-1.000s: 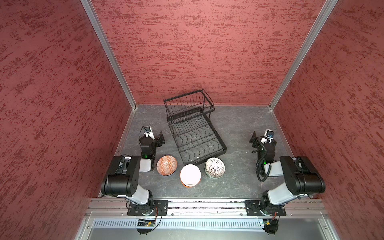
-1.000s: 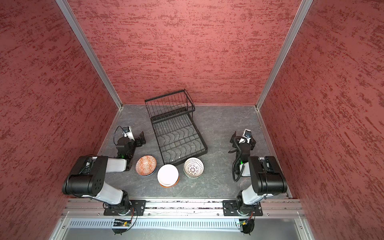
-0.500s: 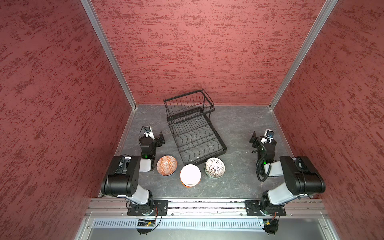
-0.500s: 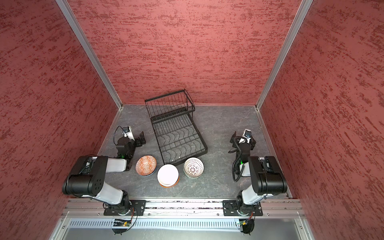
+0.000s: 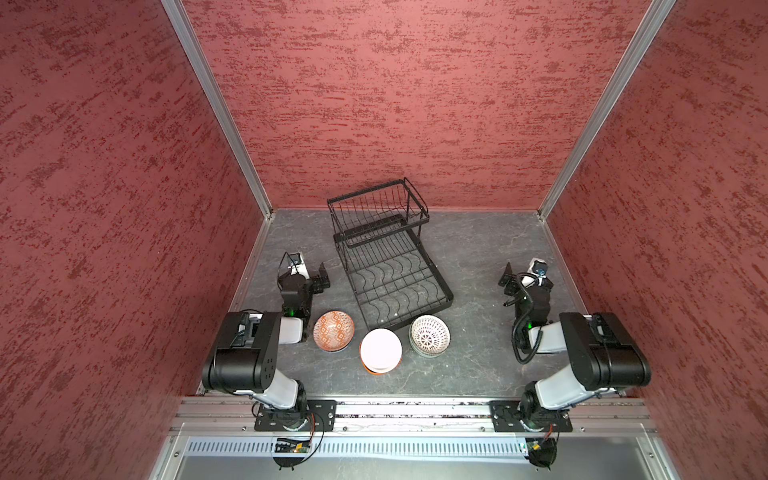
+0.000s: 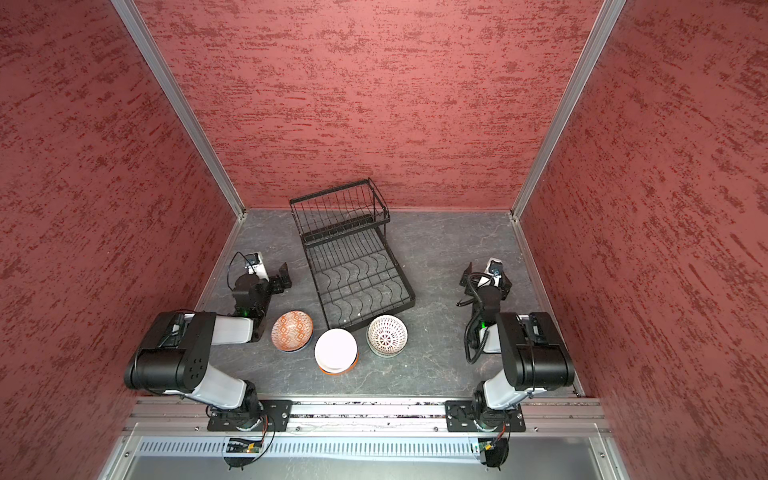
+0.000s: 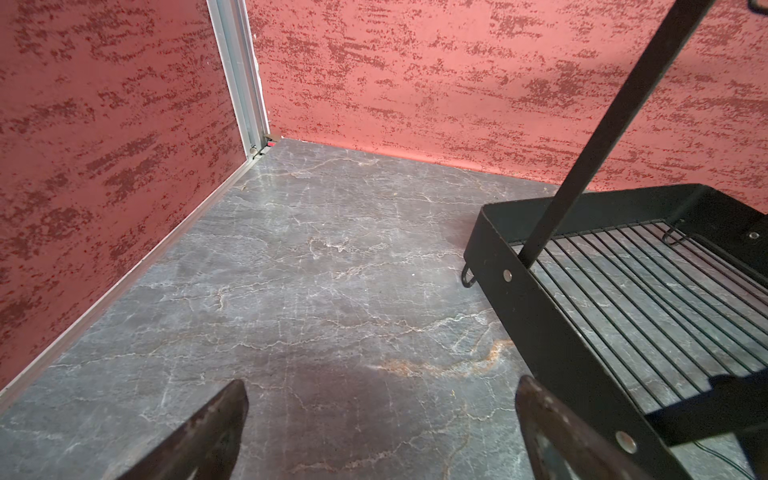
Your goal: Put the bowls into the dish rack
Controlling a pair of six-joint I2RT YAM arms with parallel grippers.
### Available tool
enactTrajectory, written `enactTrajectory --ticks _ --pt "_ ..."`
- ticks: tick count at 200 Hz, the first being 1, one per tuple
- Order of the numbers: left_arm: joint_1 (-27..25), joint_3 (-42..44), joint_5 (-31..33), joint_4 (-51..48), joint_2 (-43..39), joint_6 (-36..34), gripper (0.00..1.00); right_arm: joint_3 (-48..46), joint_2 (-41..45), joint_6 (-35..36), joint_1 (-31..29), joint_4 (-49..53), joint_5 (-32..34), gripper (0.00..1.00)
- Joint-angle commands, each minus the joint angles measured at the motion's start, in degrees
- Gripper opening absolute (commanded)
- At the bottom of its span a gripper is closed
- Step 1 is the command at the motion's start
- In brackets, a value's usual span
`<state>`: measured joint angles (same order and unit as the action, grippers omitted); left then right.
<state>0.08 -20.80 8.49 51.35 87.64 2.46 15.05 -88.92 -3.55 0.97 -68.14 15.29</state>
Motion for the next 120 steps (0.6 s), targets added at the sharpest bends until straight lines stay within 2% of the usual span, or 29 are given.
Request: enactTrajectory --ticks 1,27,65,87,120 --pt "-0.98 1.31 1.21 2.56 -1.95 -1.85 0.99 1.01 4.28 0.78 -0.03 4.35 -1.41 0.99" --pt "-2.38 2.51 2.76 5.12 -1.97 -2.94 1.0 6.32 11.64 1.43 -0.11 20.16 -0.17 0.99" --pt "-2.29 2.11 1.77 3.85 -2.7 -3.26 0.99 9.43 20.65 -0.06 -0.8 32.98 -0.75 0.99" --pt "-2.58 -1.82 1.3 -8.92 -8.73 -3.82 0.99 11.32 25.68 -3.15 -1.52 41.17 -1.99 0.99" --pt "-4.52 -6.59 5.16 -22.24 -15.43 -2.22 0.99 15.79 30.1 -8.92 -2.96 53.88 -1.92 0.99"
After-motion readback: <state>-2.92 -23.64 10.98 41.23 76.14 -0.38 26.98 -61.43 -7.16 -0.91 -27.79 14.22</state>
